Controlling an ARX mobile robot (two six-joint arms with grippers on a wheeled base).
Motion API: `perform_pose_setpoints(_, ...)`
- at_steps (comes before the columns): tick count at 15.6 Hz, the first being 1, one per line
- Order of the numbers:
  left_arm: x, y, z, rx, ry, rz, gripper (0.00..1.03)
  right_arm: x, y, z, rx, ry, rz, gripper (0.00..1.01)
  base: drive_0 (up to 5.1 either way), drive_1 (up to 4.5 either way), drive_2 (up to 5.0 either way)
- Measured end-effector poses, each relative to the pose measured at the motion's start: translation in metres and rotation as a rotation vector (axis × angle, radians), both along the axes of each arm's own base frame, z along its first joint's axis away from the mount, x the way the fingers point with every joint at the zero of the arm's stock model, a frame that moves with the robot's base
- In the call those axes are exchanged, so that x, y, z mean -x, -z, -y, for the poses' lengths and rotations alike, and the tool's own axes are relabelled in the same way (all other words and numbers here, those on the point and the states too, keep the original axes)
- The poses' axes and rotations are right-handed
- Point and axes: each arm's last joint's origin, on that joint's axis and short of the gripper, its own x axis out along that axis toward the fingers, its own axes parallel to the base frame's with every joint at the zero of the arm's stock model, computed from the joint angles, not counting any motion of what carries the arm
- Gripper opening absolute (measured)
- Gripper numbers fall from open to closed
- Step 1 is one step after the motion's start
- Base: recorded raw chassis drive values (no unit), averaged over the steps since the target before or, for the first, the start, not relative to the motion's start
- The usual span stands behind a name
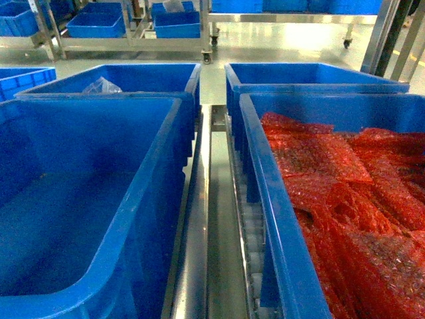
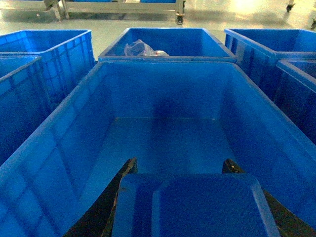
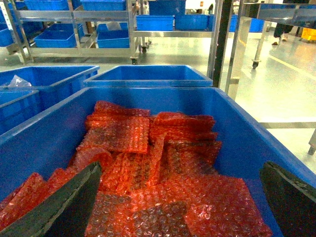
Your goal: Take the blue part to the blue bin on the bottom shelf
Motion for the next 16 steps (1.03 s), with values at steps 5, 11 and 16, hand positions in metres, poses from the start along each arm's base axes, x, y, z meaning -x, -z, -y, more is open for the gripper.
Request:
perform_pose_setpoints(5,0.0000,0.0000,0.0000,0.000,0.000,0.000,0.43,0.0000,0.0000,0.0000,0.000,0.000,0.000,0.98,0.0,0.00,0.0)
perform_pose_setpoints(11,0.0000,0.0000,0.0000,0.000,0.000,0.000,0.43,0.0000,0.0000,0.0000,0.000,0.000,0.000,0.98,0.0,0.00,0.0)
perform_pose_setpoints(16,0.0000,0.0000,0.0000,0.000,0.000,0.000,0.43,0.0000,0.0000,0.0000,0.000,0.000,0.000,0.98,0.0,0.00,0.0)
